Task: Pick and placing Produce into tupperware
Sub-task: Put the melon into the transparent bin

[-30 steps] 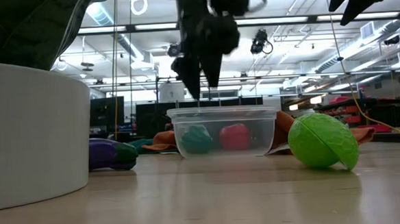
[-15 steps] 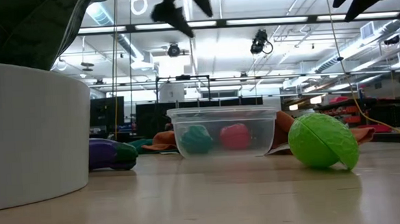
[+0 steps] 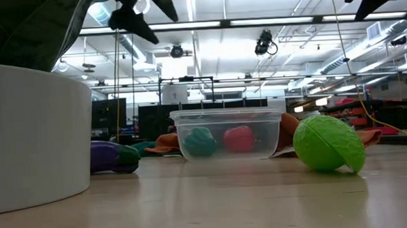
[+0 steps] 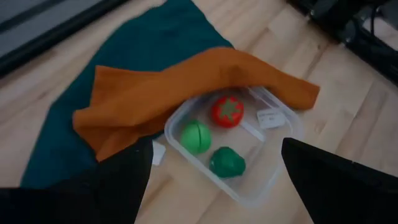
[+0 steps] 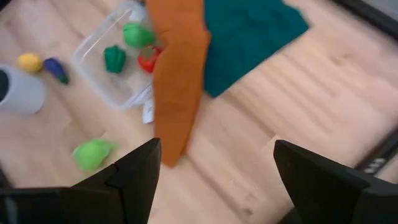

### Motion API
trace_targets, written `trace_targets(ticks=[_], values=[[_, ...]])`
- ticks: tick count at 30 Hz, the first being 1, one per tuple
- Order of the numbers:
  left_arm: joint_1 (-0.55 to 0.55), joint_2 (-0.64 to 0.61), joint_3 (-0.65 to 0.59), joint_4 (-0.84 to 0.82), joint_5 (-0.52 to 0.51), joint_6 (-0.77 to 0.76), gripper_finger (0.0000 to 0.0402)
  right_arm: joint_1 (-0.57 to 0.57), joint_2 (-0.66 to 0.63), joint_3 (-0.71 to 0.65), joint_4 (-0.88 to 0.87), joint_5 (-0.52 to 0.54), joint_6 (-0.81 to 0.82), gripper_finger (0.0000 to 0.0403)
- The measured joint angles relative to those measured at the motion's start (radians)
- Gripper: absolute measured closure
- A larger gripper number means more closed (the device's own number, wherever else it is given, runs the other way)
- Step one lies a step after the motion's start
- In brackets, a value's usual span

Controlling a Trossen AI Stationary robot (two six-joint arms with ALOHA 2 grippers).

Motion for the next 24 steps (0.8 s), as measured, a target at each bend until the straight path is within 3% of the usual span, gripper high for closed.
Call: trace_targets(ticks=[4,12,24], values=[[-0.001,-0.073,-0.063,-0.010,-0.027,0.020,0.0038,0.108,0.000,-0.055,0.084,-0.009,0.072,0.0129],[0.001,-0.218,-0.216,0.007,-0.041,-0.019,0.0038,0.307,0.053,-0.290,0.416,-0.012,0.253,0.0129],[0.052,-0.358,-0.274,-0.019,-0.044,0.050,0.0041,0.430,0.367,-0.320,0.768,-0.122,0.309,0.0141]])
